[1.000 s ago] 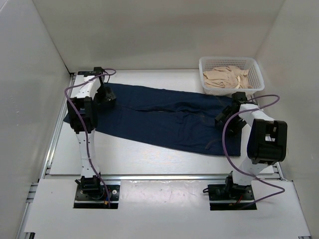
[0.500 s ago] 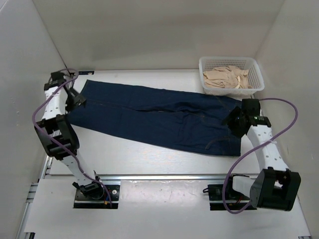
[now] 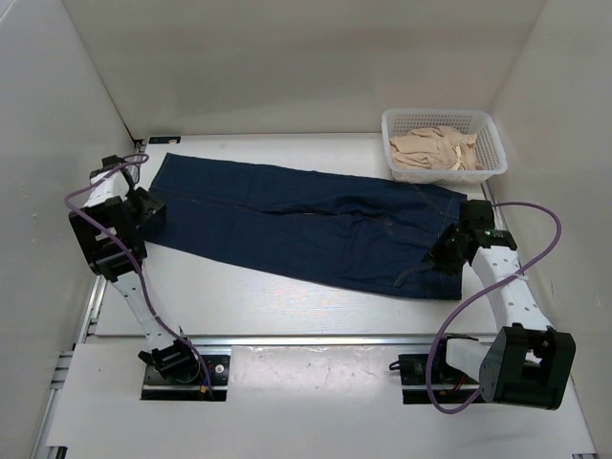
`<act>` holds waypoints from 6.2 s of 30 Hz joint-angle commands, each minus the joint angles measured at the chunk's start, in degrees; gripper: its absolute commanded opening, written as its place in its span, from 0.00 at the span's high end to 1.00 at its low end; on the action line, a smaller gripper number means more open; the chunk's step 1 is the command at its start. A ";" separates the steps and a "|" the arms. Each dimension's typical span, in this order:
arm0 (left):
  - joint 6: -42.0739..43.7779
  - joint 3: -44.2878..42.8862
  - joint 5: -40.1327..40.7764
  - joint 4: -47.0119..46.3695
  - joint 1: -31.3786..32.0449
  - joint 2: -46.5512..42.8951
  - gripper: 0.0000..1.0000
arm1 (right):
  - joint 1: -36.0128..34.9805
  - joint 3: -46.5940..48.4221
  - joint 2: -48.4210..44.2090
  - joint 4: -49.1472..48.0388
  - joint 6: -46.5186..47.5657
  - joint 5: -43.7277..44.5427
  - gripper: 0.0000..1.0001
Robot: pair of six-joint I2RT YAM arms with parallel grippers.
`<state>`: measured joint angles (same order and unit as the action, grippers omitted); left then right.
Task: Fold and stack the trousers
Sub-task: Fold the trousers
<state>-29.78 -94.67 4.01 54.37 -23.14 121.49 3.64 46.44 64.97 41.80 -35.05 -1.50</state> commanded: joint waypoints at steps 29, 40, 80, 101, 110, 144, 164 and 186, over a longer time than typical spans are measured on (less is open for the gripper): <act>1.48 3.53 -2.78 -1.55 0.81 -13.82 0.90 | 1.28 -6.69 -1.17 5.59 -7.14 -7.00 0.33; 1.48 3.00 -3.40 -1.55 1.87 -16.46 0.90 | 1.81 -19.55 -6.55 -4.88 -13.03 -5.64 0.34; 0.77 7.66 5.92 5.22 -6.40 -36.24 0.90 | 0.58 11.30 -25.68 35.54 -5.99 7.20 1.00; 1.75 -42.15 0.48 11.99 8.45 6.28 0.90 | 0.58 25.28 6.28 10.33 1.63 17.58 1.00; 0.69 -53.77 2.14 10.05 9.16 14.48 0.90 | 0.58 30.82 19.92 5.41 4.46 19.34 1.00; 7.54 -43.00 0.56 -2.78 9.87 4.55 0.90 | 5.93 16.10 12.21 5.57 0.34 13.75 0.40; 6.94 -41.12 -14.02 -0.22 8.46 21.06 0.13 | 13.94 0.33 16.15 -5.05 -2.30 -9.31 0.01; 4.56 -40.95 -12.98 -1.55 9.51 20.11 0.90 | 14.55 6.21 25.92 -7.98 -6.09 1.83 1.00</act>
<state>-24.88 -136.07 -11.16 53.49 -13.74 147.50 17.52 51.13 92.60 30.37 -41.39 -6.04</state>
